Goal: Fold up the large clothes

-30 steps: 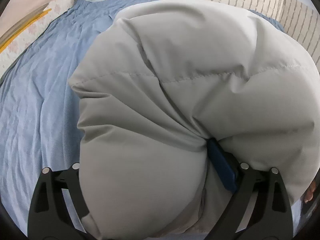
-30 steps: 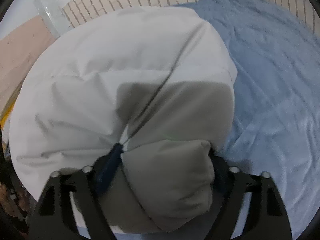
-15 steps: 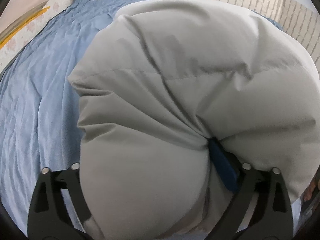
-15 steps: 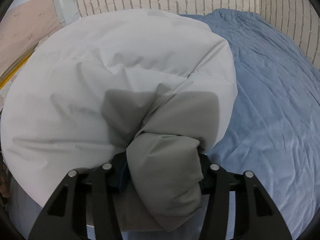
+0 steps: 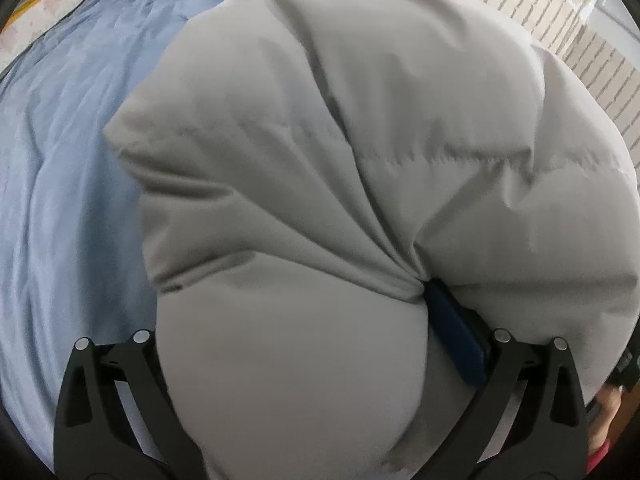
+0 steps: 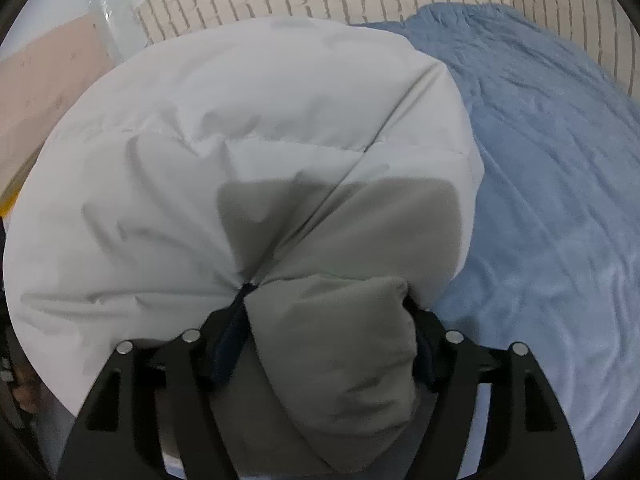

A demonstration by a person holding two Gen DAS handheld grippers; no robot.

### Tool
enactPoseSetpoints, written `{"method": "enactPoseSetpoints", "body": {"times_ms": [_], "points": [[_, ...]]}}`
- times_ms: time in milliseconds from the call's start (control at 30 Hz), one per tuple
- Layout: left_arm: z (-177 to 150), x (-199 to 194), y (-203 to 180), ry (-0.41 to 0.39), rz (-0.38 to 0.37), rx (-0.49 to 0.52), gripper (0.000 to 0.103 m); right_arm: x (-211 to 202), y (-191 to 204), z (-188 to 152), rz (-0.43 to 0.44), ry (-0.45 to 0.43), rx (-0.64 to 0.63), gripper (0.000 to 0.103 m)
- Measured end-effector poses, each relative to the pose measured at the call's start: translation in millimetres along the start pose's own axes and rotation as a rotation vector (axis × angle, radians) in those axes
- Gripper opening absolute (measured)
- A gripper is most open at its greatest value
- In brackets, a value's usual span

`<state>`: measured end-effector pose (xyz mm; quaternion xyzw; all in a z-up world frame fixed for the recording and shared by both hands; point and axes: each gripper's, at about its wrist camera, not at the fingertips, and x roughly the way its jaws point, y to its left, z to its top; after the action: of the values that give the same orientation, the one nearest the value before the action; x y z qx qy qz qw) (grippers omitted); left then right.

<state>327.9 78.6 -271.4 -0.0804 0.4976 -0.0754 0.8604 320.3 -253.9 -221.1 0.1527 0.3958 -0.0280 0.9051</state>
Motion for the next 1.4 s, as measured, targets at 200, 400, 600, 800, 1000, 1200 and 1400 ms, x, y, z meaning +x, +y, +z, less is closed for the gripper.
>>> {"method": "enactPoseSetpoints", "body": {"times_ms": [200,400,600,800,1000,1200,1400], "points": [[2.6,-0.5,-6.3,-0.033,0.035,0.036,0.092,-4.7,12.7,2.5,-0.036,-0.025,-0.076,0.047],[-0.3,-8.9,-17.5,-0.095,0.094,0.068,0.069,-15.2,14.2,2.2,-0.029,-0.072,-0.088,0.032],[-12.3,-27.3,-63.0,-0.207,0.177,0.134,0.051,-70.5,12.9,6.8,-0.091,-0.237,-0.188,0.022],[-45.6,-34.7,-146.8,-0.218,-0.005,0.271,0.047,-159.7,-49.2,3.9,-0.307,-0.390,-0.190,0.021],[-92.3,-26.0,-216.4,-0.189,-0.099,0.444,0.046,-165.9,-155.7,-30.3,-0.415,-0.303,0.021,0.024],[-80.6,-5.9,-192.6,-0.153,-0.128,0.434,0.049,-140.5,-177.2,-40.0,-0.385,-0.219,0.066,0.039],[-105.2,-38.2,-174.2,-0.180,-0.115,0.468,0.059,-166.1,-201.1,-60.5,-0.409,-0.242,0.254,0.086]]}}
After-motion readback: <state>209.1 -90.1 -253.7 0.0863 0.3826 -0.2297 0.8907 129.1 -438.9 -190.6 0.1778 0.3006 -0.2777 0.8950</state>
